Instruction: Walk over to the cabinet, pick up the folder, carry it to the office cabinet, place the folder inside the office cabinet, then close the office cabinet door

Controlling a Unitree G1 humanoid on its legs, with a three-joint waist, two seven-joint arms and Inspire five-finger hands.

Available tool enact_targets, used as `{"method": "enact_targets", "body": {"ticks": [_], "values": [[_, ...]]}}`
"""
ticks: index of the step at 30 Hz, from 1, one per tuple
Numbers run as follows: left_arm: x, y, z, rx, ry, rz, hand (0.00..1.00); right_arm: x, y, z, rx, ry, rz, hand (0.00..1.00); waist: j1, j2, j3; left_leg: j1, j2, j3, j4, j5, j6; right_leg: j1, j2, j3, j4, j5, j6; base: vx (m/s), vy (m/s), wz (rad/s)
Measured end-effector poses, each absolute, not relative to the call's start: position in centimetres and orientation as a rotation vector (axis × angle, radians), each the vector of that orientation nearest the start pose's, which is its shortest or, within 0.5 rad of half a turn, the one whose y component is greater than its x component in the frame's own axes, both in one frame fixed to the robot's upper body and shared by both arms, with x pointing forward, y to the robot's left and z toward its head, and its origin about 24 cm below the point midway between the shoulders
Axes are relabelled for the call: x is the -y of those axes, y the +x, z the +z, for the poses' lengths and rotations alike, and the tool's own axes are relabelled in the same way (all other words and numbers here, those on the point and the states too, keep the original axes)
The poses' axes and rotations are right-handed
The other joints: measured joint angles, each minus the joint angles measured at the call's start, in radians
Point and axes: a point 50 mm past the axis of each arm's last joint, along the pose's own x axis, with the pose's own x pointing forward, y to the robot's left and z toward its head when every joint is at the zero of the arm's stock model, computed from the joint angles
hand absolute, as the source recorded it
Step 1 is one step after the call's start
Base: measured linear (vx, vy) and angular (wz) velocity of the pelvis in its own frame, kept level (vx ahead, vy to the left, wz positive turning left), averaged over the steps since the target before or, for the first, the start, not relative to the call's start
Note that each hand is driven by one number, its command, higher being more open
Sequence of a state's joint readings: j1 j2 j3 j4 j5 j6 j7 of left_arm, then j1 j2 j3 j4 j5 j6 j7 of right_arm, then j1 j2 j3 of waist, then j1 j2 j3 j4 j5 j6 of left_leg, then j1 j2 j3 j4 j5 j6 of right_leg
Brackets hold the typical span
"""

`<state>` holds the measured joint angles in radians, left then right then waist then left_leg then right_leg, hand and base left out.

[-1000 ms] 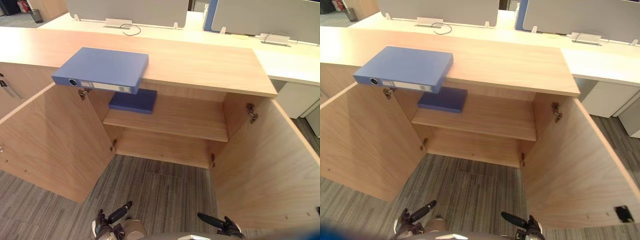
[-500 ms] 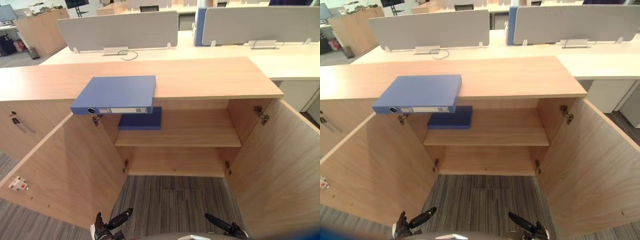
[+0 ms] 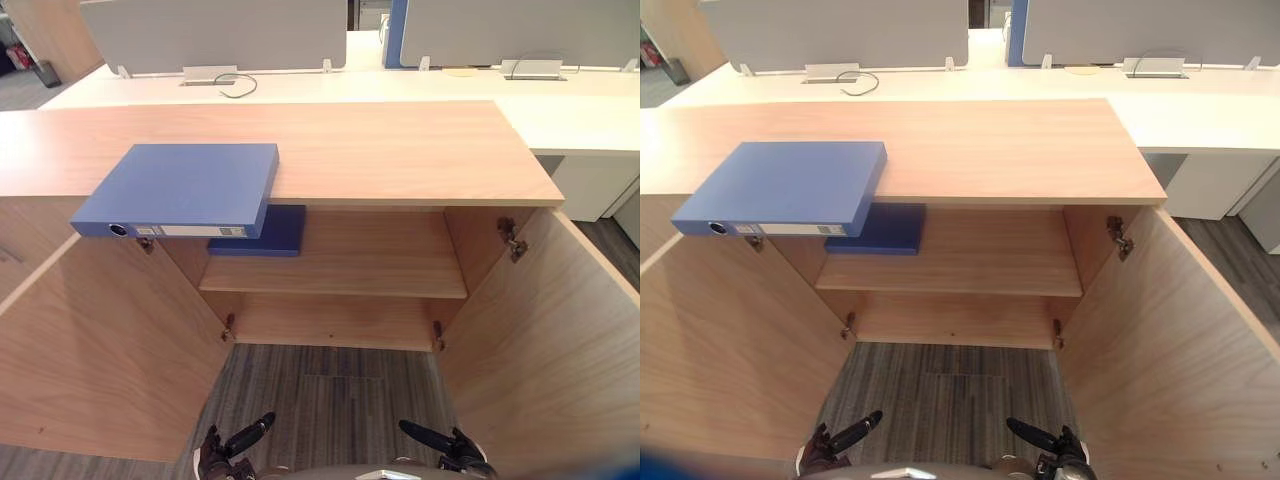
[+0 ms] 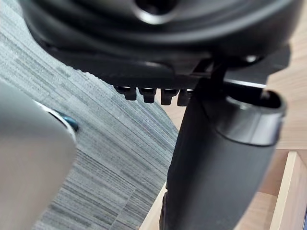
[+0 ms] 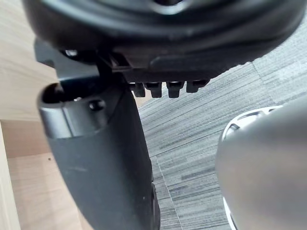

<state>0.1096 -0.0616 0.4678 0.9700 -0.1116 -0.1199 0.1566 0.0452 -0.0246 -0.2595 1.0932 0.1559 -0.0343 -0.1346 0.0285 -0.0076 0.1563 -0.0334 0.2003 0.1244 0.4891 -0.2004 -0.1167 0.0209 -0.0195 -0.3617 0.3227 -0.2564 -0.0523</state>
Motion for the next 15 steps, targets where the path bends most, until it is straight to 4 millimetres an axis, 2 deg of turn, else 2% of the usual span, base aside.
{"method": "enact_targets", "body": {"ticks": [1,2,3,4,5,7,8,9,10,11,15], "values": [[-20.5,9.0,-15.5,-0.944,-0.284,0.683,1.00,19.6,9.4,-16.3,-1.097,0.176,-0.468,1.00,0.017,0.003,0.001,-0.093,0.044,-0.005,0.208,-0.018,-0.006,0.025,0.021,-0.003,-0.017,0.001,-0.002,0.08,-0.140,0.01],[-20.6,9.1,-15.4,-0.941,-0.288,0.686,1.00,19.6,9.2,-16.4,-1.101,0.175,-0.470,1.00,0.021,0.003,0.001,-0.125,0.057,0.001,0.274,-0.019,-0.005,0.037,0.027,-0.005,-0.026,0.000,-0.003,0.10,-0.088,-0.10],[-20.5,9.3,-15.4,-0.933,-0.291,0.684,1.00,19.6,9.2,-16.4,-1.103,0.174,-0.470,1.00,0.022,0.002,0.001,-0.165,0.070,0.020,0.326,-0.030,0.015,0.063,0.030,-0.003,-0.041,0.000,-0.003,0.11,-0.036,-0.10],[-20.5,9.3,-15.4,-0.931,-0.291,0.684,1.00,19.6,9.1,-16.4,-1.104,0.175,-0.470,1.00,0.023,0.002,0.001,-0.173,0.075,0.036,0.319,-0.034,0.023,0.073,0.030,0.002,-0.048,0.000,-0.002,0.19,0.012,-0.16],[-20.5,9.3,-15.4,-0.930,-0.292,0.682,1.00,19.6,9.2,-16.4,-1.104,0.176,-0.470,1.00,0.023,0.005,0.001,-0.181,0.077,0.056,0.276,-0.042,0.036,0.089,0.029,0.011,-0.063,0.002,0.002,0.17,0.052,-0.22],[-20.5,9.3,-15.4,-0.934,-0.294,0.680,1.00,19.6,9.1,-16.4,-1.105,0.187,-0.478,1.00,0.024,0.006,-0.007,-0.162,0.047,0.052,0.089,-0.025,0.044,0.095,0.018,0.022,-0.073,0.003,0.021,0.19,0.122,-0.17],[-20.2,8.8,-15.6,-0.951,-0.312,0.684,1.00,20.0,8.8,-16.4,-1.108,0.199,-0.501,1.00,0.024,0.025,-0.020,-0.132,0.018,0.029,-0.092,0.087,0.062,0.091,0.020,0.029,-0.076,0.000,0.038,0.25,0.209,-0.06],[-20.7,8.5,-15.7,-0.954,-0.340,0.703,1.00,19.7,8.5,-16.6,-1.125,0.222,-0.508,1.00,0.024,0.000,-0.029,-0.106,-0.018,0.032,-0.158,0.113,0.066,0.089,-0.010,0.037,-0.084,0.005,0.060,0.27,0.208,-0.02],[-20.9,8.3,-15.8,-0.950,-0.367,0.721,1.00,19.4,8.3,-16.7,-1.131,0.236,-0.510,1.00,0.024,-0.012,-0.038,-0.086,-0.038,0.036,-0.205,0.127,0.063,0.089,-0.025,0.038,-0.095,0.012,0.071,0.23,0.139,0.07],[-21.3,7.8,-15.9,-0.948,-0.418,0.756,1.00,19.1,8.1,-16.8,-1.137,0.250,-0.512,1.00,0.023,-0.031,-0.049,-0.061,-0.070,0.047,-0.268,0.148,0.076,0.096,-0.051,0.036,-0.114,0.016,0.078,0.23,0.120,0.05],[-21.5,6.3,-15.8,-0.907,-0.550,0.832,1.00,19.0,8.1,-16.8,-1.144,0.236,-0.475,1.00,0.025,-0.028,-0.065,0.028,-0.138,0.061,-0.411,0.191,0.107,0.134,-0.098,0.040,-0.155,0.037,0.111,0.16,0.132,0.07]]}}
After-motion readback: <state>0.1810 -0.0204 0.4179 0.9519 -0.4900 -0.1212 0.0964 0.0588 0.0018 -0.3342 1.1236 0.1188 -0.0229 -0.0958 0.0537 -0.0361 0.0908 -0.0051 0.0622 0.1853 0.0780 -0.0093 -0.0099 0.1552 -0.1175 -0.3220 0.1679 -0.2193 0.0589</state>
